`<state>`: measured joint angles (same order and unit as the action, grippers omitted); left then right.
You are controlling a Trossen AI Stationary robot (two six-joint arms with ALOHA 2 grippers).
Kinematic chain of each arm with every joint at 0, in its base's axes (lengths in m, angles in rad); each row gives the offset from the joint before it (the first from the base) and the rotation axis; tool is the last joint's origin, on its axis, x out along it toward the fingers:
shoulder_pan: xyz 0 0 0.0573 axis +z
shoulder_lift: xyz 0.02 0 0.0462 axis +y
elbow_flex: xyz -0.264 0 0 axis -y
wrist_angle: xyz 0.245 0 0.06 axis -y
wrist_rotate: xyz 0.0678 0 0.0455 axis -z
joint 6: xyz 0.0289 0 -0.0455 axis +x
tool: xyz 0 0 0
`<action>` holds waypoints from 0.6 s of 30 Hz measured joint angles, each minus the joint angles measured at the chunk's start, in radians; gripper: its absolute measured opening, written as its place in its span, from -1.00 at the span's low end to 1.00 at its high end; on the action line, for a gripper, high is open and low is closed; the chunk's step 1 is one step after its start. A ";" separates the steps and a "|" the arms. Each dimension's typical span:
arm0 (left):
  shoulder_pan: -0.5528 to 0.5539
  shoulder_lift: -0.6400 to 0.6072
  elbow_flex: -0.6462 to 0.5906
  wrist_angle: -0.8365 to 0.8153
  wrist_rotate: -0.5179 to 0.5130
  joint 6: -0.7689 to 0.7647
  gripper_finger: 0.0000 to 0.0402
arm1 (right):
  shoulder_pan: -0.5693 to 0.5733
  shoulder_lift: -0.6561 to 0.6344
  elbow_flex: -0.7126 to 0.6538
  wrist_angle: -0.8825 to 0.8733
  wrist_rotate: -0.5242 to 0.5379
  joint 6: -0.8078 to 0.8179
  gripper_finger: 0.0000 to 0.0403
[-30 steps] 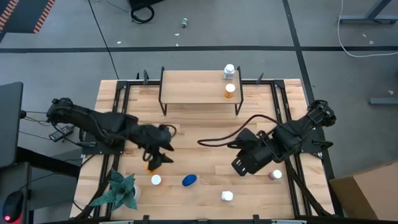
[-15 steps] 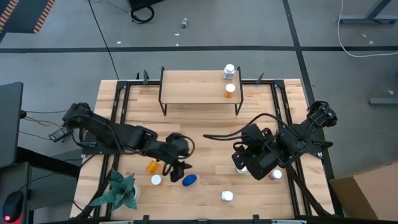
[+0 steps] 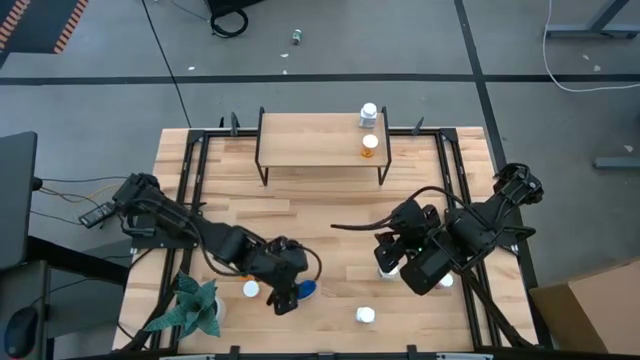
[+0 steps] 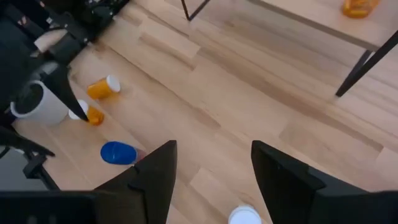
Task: Pick and place medicine bottles onto shelf by color
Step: Put the transparent pill bottle on the shelf
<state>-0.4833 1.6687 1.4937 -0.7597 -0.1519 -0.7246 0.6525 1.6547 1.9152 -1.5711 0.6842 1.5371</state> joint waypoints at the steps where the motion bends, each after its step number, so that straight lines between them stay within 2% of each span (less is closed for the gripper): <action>1: 0.000 0.015 0.000 -0.004 0.002 -0.007 0.48 | 0.000 0.000 0.000 0.000 0.004 0.000 0.07; 11: 0.031 0.125 0.000 -0.019 0.000 -0.064 0.88 | -0.002 0.000 0.000 0.000 0.007 -0.018 0.07; 18: 0.031 0.176 0.000 -0.020 0.075 -0.059 0.97 | -0.002 0.000 0.000 0.000 0.007 -0.018 0.06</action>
<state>-0.4522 1.8443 1.4933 -0.7799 -0.0771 -0.7839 0.6510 1.6547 1.9152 -1.5711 0.6914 1.5188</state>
